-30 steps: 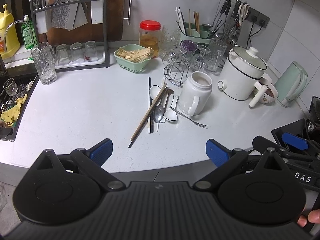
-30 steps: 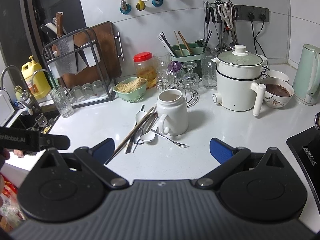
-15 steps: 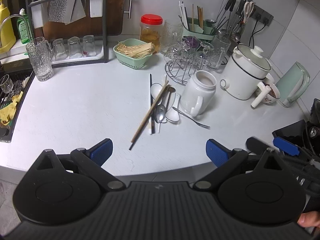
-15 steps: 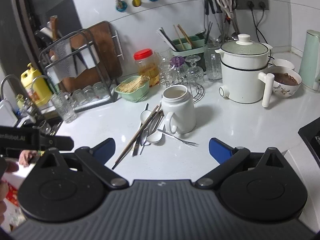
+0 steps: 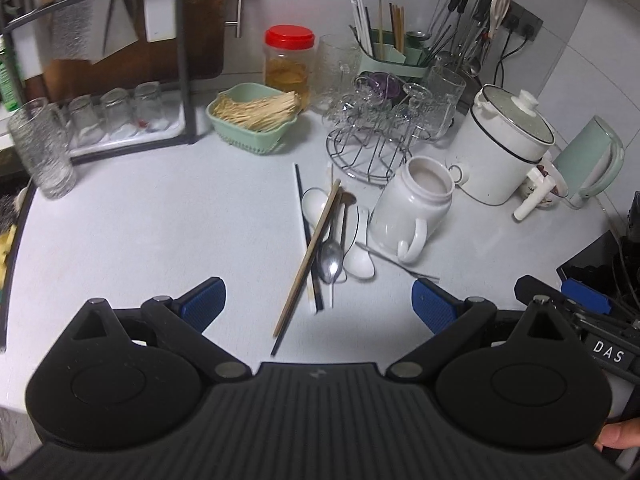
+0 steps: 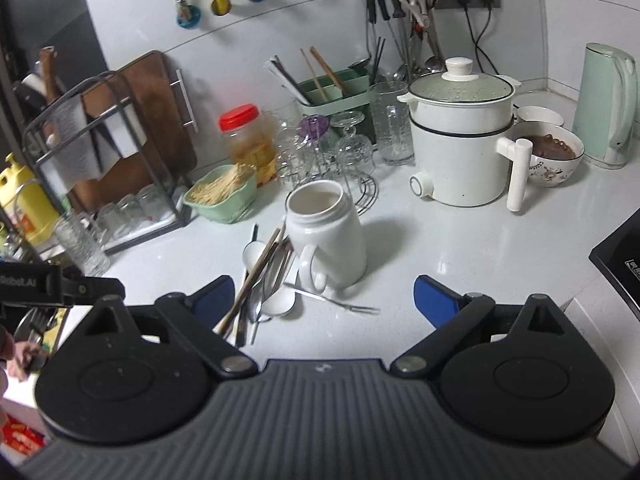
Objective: Organize utensils
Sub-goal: 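Move the left tool toward the wooden chopstick while the right tool grasps the white jar, then close the left gripper on the wooden chopstick and lift it, then carry the wooden chopstick over the jar and lower it inside with the left gripper, then open the left gripper to release the chopstick into the jar and withdraw, then move the left gripper to the black chopstick and close on it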
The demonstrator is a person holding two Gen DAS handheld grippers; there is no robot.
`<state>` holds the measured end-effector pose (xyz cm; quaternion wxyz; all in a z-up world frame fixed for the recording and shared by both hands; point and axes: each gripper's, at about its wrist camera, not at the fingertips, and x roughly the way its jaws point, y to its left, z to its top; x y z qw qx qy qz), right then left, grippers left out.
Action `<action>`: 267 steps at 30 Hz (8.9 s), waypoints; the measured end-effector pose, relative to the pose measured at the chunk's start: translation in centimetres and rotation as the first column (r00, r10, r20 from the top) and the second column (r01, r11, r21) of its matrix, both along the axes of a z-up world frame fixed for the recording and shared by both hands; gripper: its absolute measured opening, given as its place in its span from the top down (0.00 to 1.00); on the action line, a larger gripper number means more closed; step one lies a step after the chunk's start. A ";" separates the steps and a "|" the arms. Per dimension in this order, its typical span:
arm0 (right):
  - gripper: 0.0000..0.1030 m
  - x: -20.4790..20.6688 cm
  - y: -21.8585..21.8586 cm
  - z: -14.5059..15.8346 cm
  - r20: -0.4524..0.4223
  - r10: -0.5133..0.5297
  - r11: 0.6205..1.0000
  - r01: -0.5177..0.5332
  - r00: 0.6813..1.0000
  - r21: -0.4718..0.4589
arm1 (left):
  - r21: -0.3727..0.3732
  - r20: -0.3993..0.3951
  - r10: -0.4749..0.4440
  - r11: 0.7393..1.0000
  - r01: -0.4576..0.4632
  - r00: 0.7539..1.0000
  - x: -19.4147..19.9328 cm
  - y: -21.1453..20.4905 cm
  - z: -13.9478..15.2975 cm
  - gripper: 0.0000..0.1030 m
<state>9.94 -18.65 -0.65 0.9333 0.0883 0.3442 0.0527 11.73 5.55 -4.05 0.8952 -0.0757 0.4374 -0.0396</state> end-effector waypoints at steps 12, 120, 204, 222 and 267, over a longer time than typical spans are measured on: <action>0.05 3.0 1.3 -1.4 0.028 -0.079 0.997 0.079 0.996 0.016 | -0.049 -0.030 -0.104 0.994 0.102 0.994 5.2 1.6 -3.3 0.03; 0.15 17.5 4.6 -10.3 -0.124 0.126 0.980 -0.143 0.984 -0.136 | 0.008 -0.019 -0.271 0.963 0.271 0.963 22.3 -2.4 -3.8 0.92; 0.16 17.1 6.0 -10.3 -0.147 0.089 0.981 -0.112 0.985 -0.156 | -0.059 -0.148 -0.675 0.735 0.675 0.723 25.0 -10.6 4.2 0.92; 0.16 17.2 5.9 -10.2 -0.146 0.111 0.979 -0.134 0.983 -0.154 | 0.002 -0.092 -0.630 0.775 0.633 0.771 24.0 -9.9 6.9 0.49; 0.17 16.2 6.5 -10.6 -0.099 0.082 0.975 -0.100 0.992 -0.197 | -0.118 0.024 -0.124 0.985 0.126 0.992 7.0 8.2 -2.8 0.49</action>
